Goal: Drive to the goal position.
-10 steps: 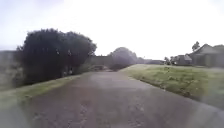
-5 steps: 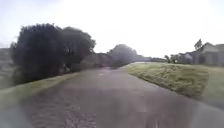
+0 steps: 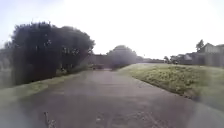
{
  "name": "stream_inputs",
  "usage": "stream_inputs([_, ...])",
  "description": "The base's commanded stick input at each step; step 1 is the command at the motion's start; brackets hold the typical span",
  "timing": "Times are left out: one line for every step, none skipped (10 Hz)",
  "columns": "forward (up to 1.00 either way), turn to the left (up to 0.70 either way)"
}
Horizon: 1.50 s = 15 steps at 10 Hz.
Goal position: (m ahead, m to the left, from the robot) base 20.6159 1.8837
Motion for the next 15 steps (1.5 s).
stream_inputs([1.0, 0.0])
stream_inputs([1.0, 0.0])
stream_inputs([1.0, 0.0])
stream_inputs([1.0, 0.0])
stream_inputs([1.0, 0.0])
stream_inputs([1.0, 0.0])
stream_inputs([1.0, 0.0])
stream_inputs([1.0, 0.0])
stream_inputs([1.0, 0.16])
stream_inputs([1.0, 0.27])
stream_inputs([1.0, 0.27])
stream_inputs([1.0, 0.27])
stream_inputs([1.0, 0.27])
stream_inputs([1.0, 0.27])
stream_inputs([1.0, 0.0])
